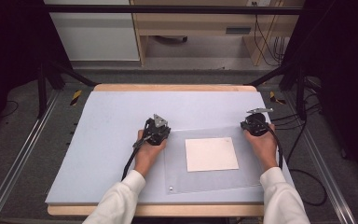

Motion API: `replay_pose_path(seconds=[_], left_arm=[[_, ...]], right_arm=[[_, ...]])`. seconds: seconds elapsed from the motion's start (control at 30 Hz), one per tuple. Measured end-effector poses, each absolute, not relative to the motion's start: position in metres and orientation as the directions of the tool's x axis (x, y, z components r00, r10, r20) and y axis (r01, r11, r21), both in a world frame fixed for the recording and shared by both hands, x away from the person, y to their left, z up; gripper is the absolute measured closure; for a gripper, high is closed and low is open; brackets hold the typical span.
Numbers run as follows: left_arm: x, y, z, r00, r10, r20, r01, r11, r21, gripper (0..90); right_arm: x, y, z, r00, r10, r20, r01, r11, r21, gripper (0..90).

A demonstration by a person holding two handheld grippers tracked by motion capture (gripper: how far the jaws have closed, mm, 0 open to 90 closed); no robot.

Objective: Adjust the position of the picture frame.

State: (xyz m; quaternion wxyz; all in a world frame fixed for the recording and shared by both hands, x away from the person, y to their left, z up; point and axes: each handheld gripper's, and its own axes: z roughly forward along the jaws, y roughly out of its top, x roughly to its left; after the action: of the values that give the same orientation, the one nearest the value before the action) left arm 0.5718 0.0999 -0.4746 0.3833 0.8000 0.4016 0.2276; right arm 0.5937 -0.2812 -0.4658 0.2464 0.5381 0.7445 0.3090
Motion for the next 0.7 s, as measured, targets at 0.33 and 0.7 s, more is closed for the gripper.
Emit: replay_pose_path(seconds=[0.33,0.7], left_arm=[[0.5736,0.102,-0.4756,0.577,0.816,0.04,0.465,-0.368,0.805,84.7],[0.5743,0.1028,-0.4753,0.582,0.813,0.036,0.469,-0.371,0.802,85.0]], right_arm=[[0.5948,-0.2817,-0.4671,-0.299,0.954,-0.027,0.639,0.221,0.737,85.6],[0.5976,-0.282,-0.4694,-0.305,0.952,-0.029,0.622,0.222,0.751,85.5]])
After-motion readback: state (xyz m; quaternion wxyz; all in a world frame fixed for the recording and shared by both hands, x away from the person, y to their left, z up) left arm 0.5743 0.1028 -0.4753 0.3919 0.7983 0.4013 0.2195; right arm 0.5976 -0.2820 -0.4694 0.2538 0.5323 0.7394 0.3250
